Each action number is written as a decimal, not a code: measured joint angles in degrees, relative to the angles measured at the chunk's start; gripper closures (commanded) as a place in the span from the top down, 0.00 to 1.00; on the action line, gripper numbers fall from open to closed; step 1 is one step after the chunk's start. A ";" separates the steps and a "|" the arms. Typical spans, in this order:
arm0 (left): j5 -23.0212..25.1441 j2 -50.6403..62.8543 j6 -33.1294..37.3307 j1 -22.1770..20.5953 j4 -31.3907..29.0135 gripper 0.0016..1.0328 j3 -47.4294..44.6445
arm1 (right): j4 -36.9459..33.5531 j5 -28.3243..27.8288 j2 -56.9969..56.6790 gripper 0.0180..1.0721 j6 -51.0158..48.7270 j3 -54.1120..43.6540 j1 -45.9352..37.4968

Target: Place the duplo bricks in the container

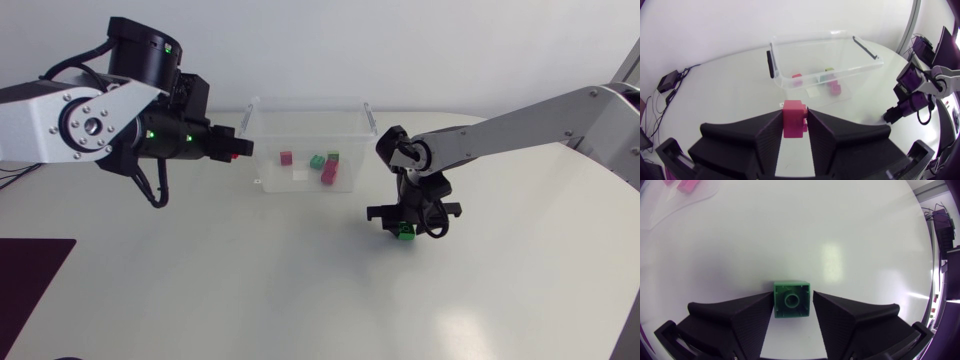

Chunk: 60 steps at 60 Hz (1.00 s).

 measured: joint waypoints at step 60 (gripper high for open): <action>0.17 22.64 -2.71 -0.81 13.20 0.28 18.36 | -4.44 4.13 -26.23 0.33 -5.22 2.99 7.76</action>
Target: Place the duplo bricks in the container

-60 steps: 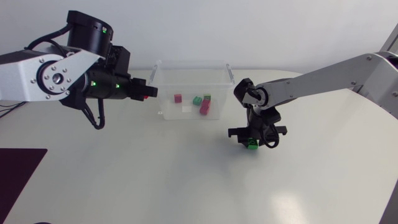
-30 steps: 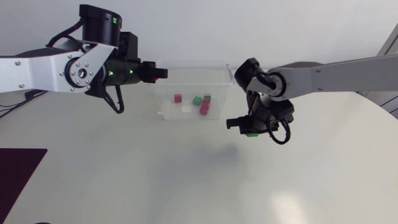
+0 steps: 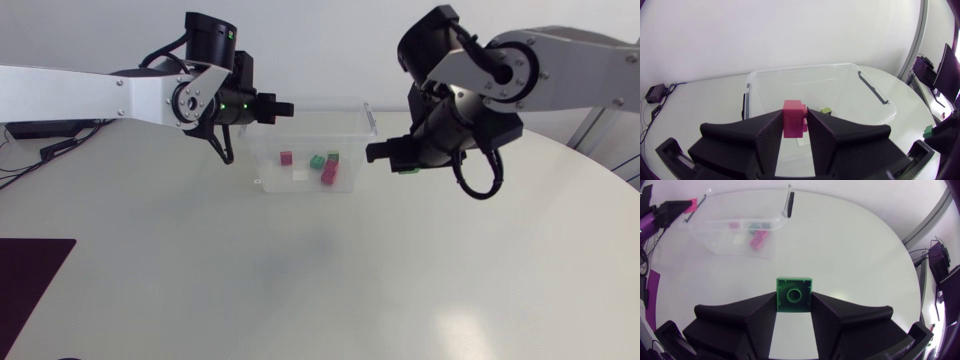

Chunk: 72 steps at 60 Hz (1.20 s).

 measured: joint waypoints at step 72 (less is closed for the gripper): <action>0.15 -41.09 0.31 0.72 -16.26 0.96 -16.31 | 12.66 -0.96 23.85 0.42 -10.93 29.38 2.05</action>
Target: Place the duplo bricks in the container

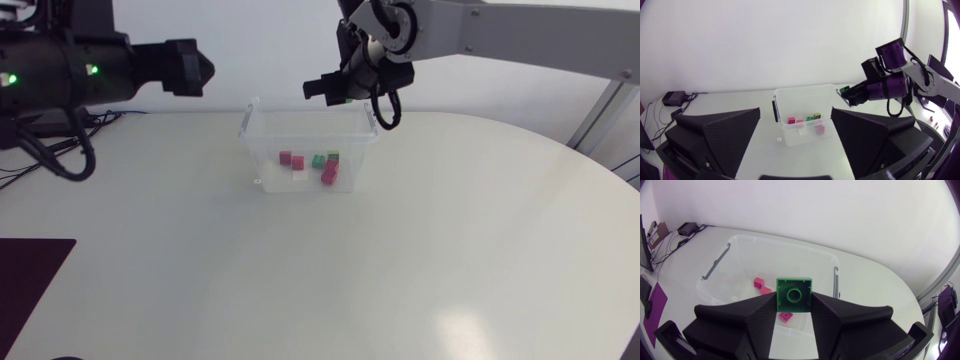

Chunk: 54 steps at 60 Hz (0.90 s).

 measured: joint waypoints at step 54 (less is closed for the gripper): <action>-0.61 -39.56 6.88 9.62 -5.68 0.96 -26.23 | 12.00 4.57 -29.11 0.96 -2.84 -28.35 -6.99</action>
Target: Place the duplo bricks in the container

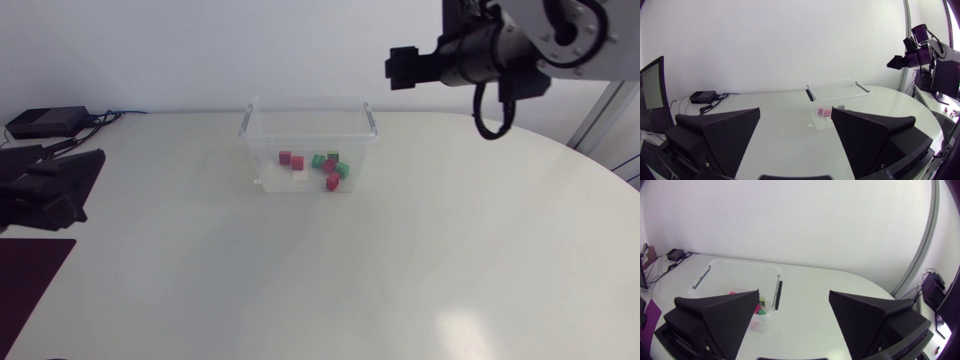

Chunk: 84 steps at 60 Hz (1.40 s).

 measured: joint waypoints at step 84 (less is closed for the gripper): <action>1.79 -18.67 4.04 9.84 9.90 0.96 -22.34 | 11.43 -5.33 -63.98 0.96 -10.54 -55.36 -15.52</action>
